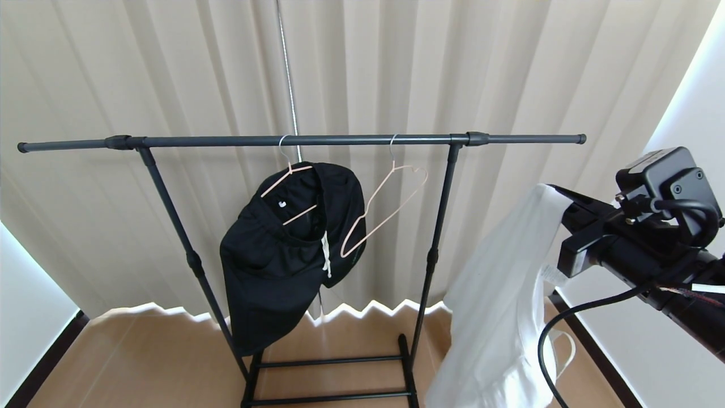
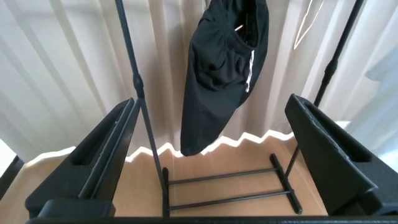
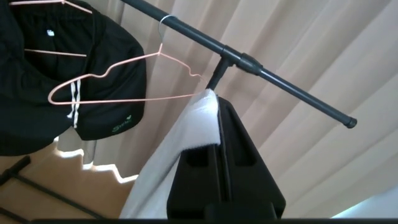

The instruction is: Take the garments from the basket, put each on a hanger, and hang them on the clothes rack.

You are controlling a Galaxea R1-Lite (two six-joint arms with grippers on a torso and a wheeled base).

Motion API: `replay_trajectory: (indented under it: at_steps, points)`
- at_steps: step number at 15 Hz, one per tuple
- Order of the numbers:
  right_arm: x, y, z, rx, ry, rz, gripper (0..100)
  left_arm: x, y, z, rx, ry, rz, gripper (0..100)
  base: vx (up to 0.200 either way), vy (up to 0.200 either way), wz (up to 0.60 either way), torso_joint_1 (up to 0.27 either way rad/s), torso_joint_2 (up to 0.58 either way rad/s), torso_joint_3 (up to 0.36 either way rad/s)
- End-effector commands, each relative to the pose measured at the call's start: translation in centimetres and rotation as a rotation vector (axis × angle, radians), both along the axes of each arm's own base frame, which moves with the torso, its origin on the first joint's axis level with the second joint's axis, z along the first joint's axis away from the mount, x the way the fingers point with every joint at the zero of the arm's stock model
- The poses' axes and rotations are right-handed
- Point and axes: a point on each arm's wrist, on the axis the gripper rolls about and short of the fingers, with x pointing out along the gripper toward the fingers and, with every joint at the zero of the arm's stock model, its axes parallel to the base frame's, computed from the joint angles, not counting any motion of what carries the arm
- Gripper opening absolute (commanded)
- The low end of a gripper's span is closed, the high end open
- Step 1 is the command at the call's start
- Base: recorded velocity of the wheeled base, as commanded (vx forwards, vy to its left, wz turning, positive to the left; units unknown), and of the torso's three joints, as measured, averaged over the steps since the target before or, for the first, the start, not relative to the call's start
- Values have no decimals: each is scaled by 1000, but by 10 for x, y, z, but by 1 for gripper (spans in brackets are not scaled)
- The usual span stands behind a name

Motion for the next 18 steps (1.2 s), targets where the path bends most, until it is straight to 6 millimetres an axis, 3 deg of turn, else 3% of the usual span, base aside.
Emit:
replay_trajectory:
  at_steps: [1, 3, 4, 6, 7, 9, 11, 12, 14, 18]
  points:
    - [21, 24, -8, -28, 59, -18, 0, 23, -1, 7, 40, 248, -116, 100, 0, 0, 0, 0, 0, 0]
    - [40, 30, -9, -36, 156, -38, 0, 43, -4, 29, 23, 338, -163, 100, 0, 0, 0, 0, 0, 0]
    - [46, 34, -12, 11, 302, -46, 0, 65, -8, 48, -15, 375, -181, 100, 0, 0, 0, 0, 0, 0]
    - [48, 37, -5, 65, 432, -58, 0, 89, -16, 64, -74, 399, -232, 100, 0, 0, 0, 0, 0, 0]
    - [46, 36, 0, 73, 524, -66, 0, 108, -31, 73, -125, 461, -309, 100, 0, 0, 0, 0, 0, 0]
    - [43, 34, 5, 88, 559, -68, 0, 124, -48, 76, -158, 537, -358, 100, 0, 0, 0, 0, 0, 0]
    - [44, 35, 5, 90, 584, -74, 0, 151, -80, 72, -150, 600, -394, 100, 0, 0, 0, 0, 0, 0]
    - [44, 35, 5, 90, 584, -74, 0, 151, -80, 72, -150, 600, -394, 100, 0, 0, 0, 0, 0, 0]
    - [44, 50, 5, 151, 603, -42, 0, 181, -108, 62, -123, 603, -397, 100, 0, 0, 0, 0, 0, 0]
    - [59, 88, -14, 249, 622, -27, 0, 203, -152, 40, -49, 694, -457, 100, 0, 0, 0, 0, 0, 0]
